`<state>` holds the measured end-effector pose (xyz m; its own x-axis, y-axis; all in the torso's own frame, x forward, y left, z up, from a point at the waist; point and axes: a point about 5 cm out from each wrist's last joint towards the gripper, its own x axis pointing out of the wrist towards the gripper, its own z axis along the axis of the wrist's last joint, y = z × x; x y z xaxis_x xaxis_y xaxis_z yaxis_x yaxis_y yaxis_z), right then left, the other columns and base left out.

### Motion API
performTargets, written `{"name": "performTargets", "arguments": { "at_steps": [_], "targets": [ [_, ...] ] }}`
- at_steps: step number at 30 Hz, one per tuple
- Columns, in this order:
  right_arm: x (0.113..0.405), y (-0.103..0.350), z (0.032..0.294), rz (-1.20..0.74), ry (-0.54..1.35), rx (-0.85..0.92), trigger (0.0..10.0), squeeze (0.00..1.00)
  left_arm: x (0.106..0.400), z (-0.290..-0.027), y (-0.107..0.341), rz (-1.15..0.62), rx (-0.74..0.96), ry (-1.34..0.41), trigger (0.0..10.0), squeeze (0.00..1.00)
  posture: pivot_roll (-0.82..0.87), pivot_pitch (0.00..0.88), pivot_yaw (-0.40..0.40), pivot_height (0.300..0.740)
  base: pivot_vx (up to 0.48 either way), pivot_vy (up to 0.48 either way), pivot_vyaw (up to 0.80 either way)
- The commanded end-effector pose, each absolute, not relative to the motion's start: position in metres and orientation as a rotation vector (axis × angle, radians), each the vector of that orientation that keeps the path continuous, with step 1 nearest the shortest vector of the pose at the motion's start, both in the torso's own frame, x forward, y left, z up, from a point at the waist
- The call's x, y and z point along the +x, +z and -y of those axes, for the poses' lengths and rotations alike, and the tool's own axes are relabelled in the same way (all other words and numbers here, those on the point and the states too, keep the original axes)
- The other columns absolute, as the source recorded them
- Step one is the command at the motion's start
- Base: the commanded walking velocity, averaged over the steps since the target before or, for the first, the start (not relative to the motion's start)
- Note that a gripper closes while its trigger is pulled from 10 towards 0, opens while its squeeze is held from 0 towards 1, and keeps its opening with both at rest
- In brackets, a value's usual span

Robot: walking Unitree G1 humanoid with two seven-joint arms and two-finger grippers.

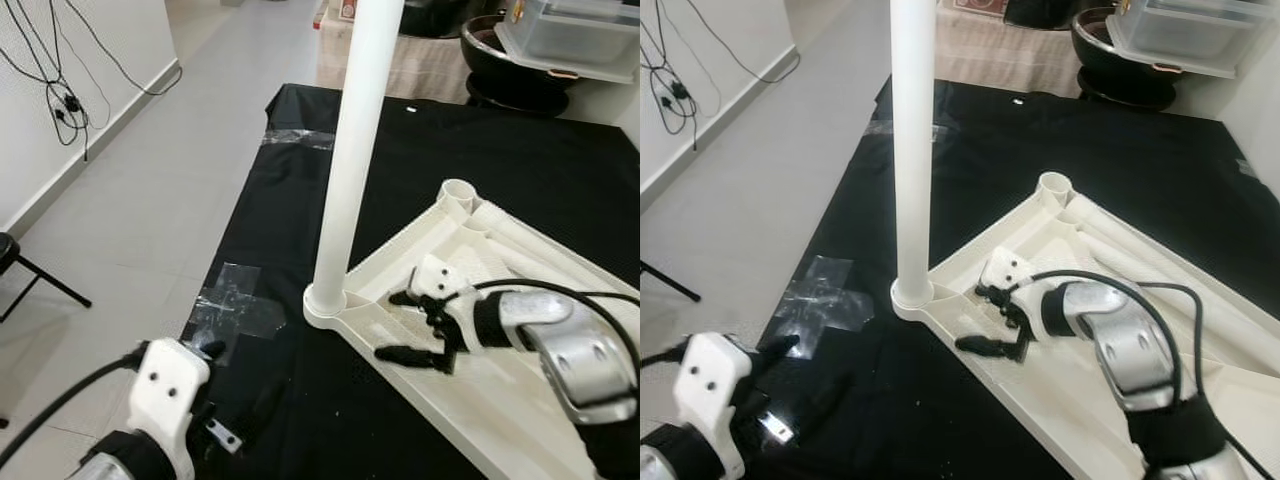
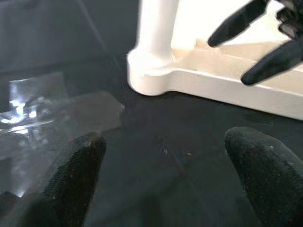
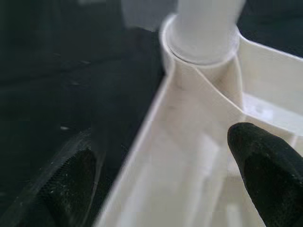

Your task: Building children table

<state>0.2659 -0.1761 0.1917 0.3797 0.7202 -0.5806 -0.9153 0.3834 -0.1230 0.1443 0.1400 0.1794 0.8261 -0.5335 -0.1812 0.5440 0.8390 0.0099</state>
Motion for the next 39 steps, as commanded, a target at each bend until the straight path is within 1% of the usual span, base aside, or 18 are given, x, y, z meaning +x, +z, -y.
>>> {"name": "performTargets", "arguments": {
  "at_steps": [1, 3, 5, 7, 11, 13, 16, 23, 24, 27, 28, 32, 33, 34, 36, 38, 39],
  "targets": [
    [0.262, 0.195, 0.183, -0.491, 1.047, -0.452, 10.0, 0.00, 0.144, -0.140, 0.171, -0.218, 0.099, -0.607, 10.0, 0.00, 0.10, 0.163, -0.094, 0.740, 0.000, 0.000, 0.00],
    [0.262, 0.193, 0.189, -0.515, 0.984, -0.448, 10.0, 0.00, 0.146, -0.138, 0.168, -0.222, 0.114, -0.628, 10.0, 0.00, 0.09, 0.162, -0.093, 0.740, 0.000, 0.000, 0.00],
    [0.262, 0.193, 0.191, -0.525, 0.965, -0.448, 10.0, 0.00, 0.146, -0.138, 0.167, -0.223, 0.119, -0.635, 10.0, 0.00, 0.09, 0.162, -0.093, 0.740, 0.000, 0.000, 0.00],
    [0.261, 0.189, 0.201, -0.565, 0.897, -0.461, 10.0, 0.00, 0.148, -0.137, 0.166, -0.222, 0.126, -0.645, 10.0, 0.00, 0.08, 0.160, -0.091, 0.740, 0.000, 0.000, 0.00],
    [0.257, 0.187, 0.212, -0.609, 0.847, -0.466, 10.0, 0.00, 0.150, -0.136, 0.166, -0.214, 0.132, -0.650, 10.0, 0.00, 0.07, 0.158, -0.091, 0.740, 0.000, 0.000, 0.00],
    [0.251, 0.186, 0.221, -0.646, 0.814, -0.479, 10.0, 0.00, 0.151, -0.137, 0.165, -0.209, 0.136, -0.653, 10.0, 0.00, 0.07, 0.157, -0.091, 0.740, 0.000, 0.000, 0.00],
    [0.250, 0.183, 0.233, -0.686, 0.747, -0.515, 10.0, 0.00, 0.153, -0.136, 0.164, -0.203, 0.142, -0.662, 10.0, 0.00, 0.06, 0.153, -0.093, 0.740, 0.000, 0.000, 0.00],
    [0.247, 0.183, 0.235, -0.711, 0.735, -0.514, 10.0, 0.00, 0.154, -0.134, 0.163, -0.194, 0.147, -0.670, 10.0, 0.00, 0.06, 0.151, -0.094, 0.740, 0.000, 0.000, 0.00],
    [0.245, 0.181, 0.233, -0.724, 0.750, -0.510, 8.5, 0.00, 0.153, -0.134, 0.163, -0.192, 0.148, -0.670, 10.0, 0.00, 0.06, 0.151, -0.097, 0.740, 0.000, 0.000, 0.00],
    [0.240, 0.177, 0.231, -0.749, 0.769, -0.512, 8.6, 0.00, 0.153, -0.133, 0.163, -0.187, 0.150, -0.673, 10.0, 0.00, 0.06, 0.154, -0.100, 0.740, 0.000, 0.000, 0.00],
    [0.242, 0.171, 0.227, -0.754, 0.756, -0.487, 8.5, 0.00, 0.154, -0.133, 0.163, -0.182, 0.149, -0.672, 10.0, 0.00, 0.06, 0.158, -0.103, 0.740, 0.000, 0.000, 0.00],
    [0.243, 0.169, 0.226, -0.755, 0.748, -0.474, 8.5, 0.00, 0.154, -0.133, 0.163, -0.180, 0.149, -0.672, 10.0, 0.00, 0.06, 0.158, -0.103, 0.740, 0.000, 0.000, 0.00],
    [0.244, 0.165, 0.225, -0.760, 0.734, -0.467, 8.1, 0.00, 0.154, -0.132, 0.163, -0.177, 0.149, -0.672, 10.0, 0.00, 0.07, 0.160, -0.104, 0.740, 0.000, 0.000, 0.00],
    [0.245, 0.160, 0.223, -0.771, 0.726, -0.448, 8.0, 0.00, 0.154, -0.132, 0.163, -0.174, 0.150, -0.670, 10.0, 0.00, 0.07, 0.163, -0.106, 0.740, 0.000, 0.000, 0.00],
    [0.245, 0.160, 0.223, -0.771, 0.726, -0.448, 8.0, 0.00, 0.154, -0.132, 0.163, -0.174, 0.150, -0.670, 10.0, 0.00, 0.07, 0.163, -0.106, 0.740, 0.000, 0.000, 0.00],
    [0.245, 0.157, 0.218, -0.770, 0.739, -0.407, 8.0, 0.00, 0.155, -0.133, 0.164, -0.170, 0.150, -0.666, 10.0, 0.00, 0.07, 0.166, -0.105, 0.740, 0.000, 0.000, 0.00],
    [0.244, 0.162, 0.215, -0.755, 0.761, -0.369, 8.5, 0.00, 0.155, -0.133, 0.164, -0.169, 0.150, -0.664, 10.0, 0.00, 0.06, 0.167, -0.107, 0.740, 0.000, 0.000, 0.00]
  ]
}}
